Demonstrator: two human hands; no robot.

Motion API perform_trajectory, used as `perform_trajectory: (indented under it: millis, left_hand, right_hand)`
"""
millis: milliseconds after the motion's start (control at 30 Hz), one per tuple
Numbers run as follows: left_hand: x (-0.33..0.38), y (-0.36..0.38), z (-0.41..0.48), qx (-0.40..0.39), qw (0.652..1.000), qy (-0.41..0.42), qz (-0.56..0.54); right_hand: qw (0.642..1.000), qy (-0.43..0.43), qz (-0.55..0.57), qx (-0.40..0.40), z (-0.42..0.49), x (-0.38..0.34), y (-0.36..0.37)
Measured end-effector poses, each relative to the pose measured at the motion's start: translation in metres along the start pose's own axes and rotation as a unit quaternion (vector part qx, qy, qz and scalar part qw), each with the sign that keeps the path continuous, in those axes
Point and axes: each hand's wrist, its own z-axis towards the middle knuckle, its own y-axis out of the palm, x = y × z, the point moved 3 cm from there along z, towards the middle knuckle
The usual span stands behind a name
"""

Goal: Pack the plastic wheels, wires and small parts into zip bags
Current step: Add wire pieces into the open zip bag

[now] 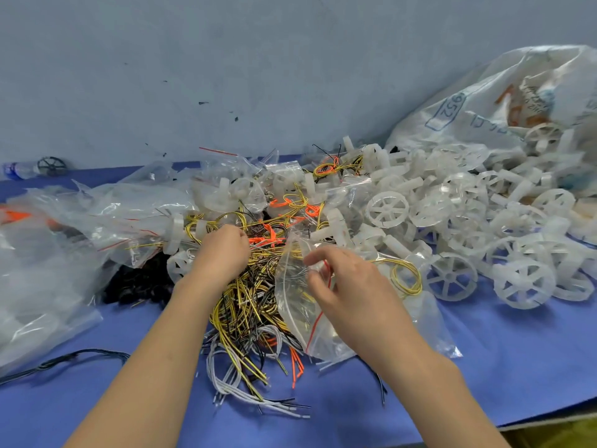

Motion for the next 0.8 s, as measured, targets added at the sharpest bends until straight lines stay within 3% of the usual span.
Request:
perform_trajectory:
  millis: [133,333,433,567,700,733,800]
  left_hand:
    - [0.000,0.007,0.008,-0.001,0.998,-0.021,0.056]
    - [-0.002,0.007,0.014,-0.078,0.996,-0.034,-0.022]
    - [-0.001,0.001,0.009,-0.080,0.990,-0.030,-0.114]
    - [0.005,-0.021,-0.002,0.001,0.970,0.013,-0.245]
    - [0.012,-0.071,-0.018,0.190,0.945,0.077,-0.256]
    - [0.013,-0.081,-0.023,0.193,0.938,0.074,-0.280]
    - [0.013,-0.095,-0.032,0.101,0.936,0.063,-0.331]
  right_hand:
    - [1.000,-0.007,0.022,0.022,0.002,0.003,-0.006]
    - [0.998,-0.006,0.040,0.040,0.002,0.006,-0.011]
    - [0.998,-0.004,0.040,0.038,0.002,0.007,-0.011]
    - [0.998,0.002,0.055,0.043,0.003,0.008,-0.011]
    - [0.996,0.004,0.068,0.064,0.002,0.005,-0.009]
    - [0.995,0.005,0.069,0.070,0.002,0.004,-0.009]
    - [0.994,0.009,0.071,0.084,0.001,-0.001,-0.008]
